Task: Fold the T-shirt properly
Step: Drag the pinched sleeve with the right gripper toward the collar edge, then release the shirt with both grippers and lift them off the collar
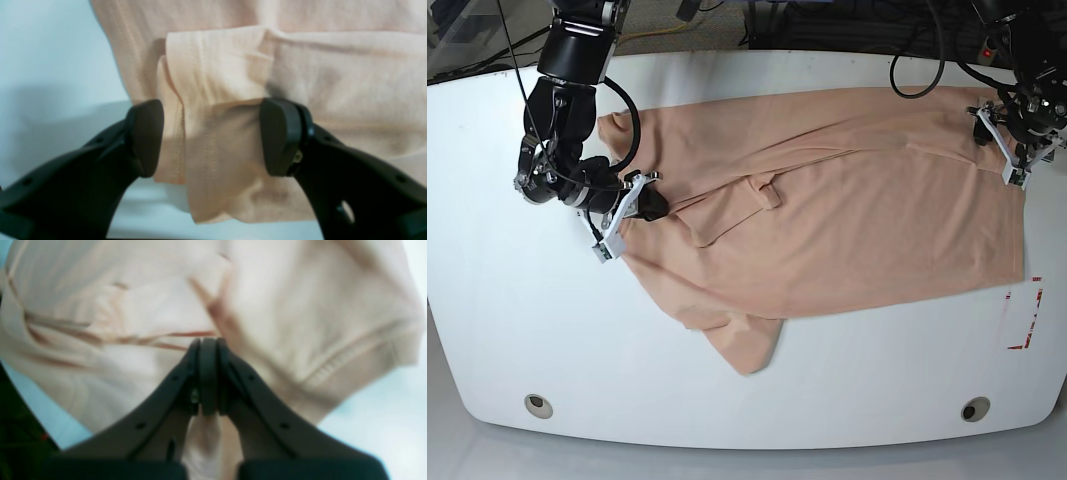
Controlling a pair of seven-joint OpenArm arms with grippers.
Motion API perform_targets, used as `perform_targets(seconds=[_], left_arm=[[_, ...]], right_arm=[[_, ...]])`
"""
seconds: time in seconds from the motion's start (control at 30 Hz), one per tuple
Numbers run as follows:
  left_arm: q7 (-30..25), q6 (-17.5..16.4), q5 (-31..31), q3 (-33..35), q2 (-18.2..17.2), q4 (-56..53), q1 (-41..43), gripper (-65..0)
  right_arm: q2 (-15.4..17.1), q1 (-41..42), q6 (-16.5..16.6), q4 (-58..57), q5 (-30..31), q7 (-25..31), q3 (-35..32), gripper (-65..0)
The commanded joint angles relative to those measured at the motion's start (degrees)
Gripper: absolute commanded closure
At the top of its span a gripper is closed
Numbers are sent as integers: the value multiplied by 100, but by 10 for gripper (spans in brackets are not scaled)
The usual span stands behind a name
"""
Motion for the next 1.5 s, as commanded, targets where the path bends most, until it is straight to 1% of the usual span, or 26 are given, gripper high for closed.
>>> perform_targets(seconds=[0.0,0.03,0.07,0.1,0.13,0.17,0.2,0.27,0.3,0.37,0.43,0.5,0.57,0.67,0.73,0.83,1.07,1.17,1.27,1.37,1.43,1.47], left_arm=[[72,-6,89,-20,-91,50,4,-419],[72,-6,89,-20,-91,50,4,-419],[72,-6,89,-20,-91,50,13,-419],[72,-6,89,-20,-91,50,13,-419],[72,-6,89,-20,-91,50,13,-419],[72,-6,80,-29,-91,50,13,-419],[72,-6,72,-46,-91,50,13,-419],[89,-6,45,-64,-91,85,-5,-419],[98,-6,19,-108,-82,129,-14,-421],[107,-6,-227,-301,-73,349,-22,-426],[142,-6,-746,-512,-64,613,-22,-428],[415,-6,-1282,-556,-99,788,-22,-428],[687,-6,-1643,-582,-205,964,-22,-429],[802,-6,-1959,-600,-258,1096,-5,-429],[802,-6,-2056,-600,-258,1105,21,-429],[802,-6,-2082,-793,-337,1123,373,-429],[775,-6,-2056,-952,-425,1123,874,-422],[775,-6,-1898,-1092,-390,1123,936,-421],[775,-6,-1555,-1110,-363,1052,945,-421],[749,-6,-1326,-1101,-152,815,901,-421],[591,-6,-1282,-1092,-91,745,839,-421],[459,-6,-1282,-1048,-82,701,786,-421]], right_arm=[[186,211,3,-427,90,442,-19,-33],[221,220,3,-550,90,548,-19,-71],[248,272,3,-726,90,706,-19,-143],[265,316,3,-866,90,802,-19,-198],[300,334,3,-954,90,855,-19,-239],[415,351,3,-1104,90,926,-19,-304],[467,387,3,-1183,90,952,-19,-350],[573,448,3,-1227,151,952,7,-417],[617,448,3,-1130,160,943,7,-433],[696,387,3,-787,160,899,7,-438],[793,167,3,-251,160,767,16,-438],[819,-44,3,276,151,609,16,-438],[828,-361,3,786,134,468,60,-442],[784,-783,3,1349,116,319,368,-444],[766,-1064,3,1648,107,222,517,-445],[766,-1653,3,2149,99,231,631,-445],[775,-2470,3,2571,99,240,631,-445],[766,-2567,3,2545,90,293,631,-439],[766,-2681,3,2351,81,565,631,-439],[801,-2681,3,1894,81,882,614,-438],[810,-2673,3,1665,81,926,605,-434],[810,-2602,3,1560,81,926,605,-420]])
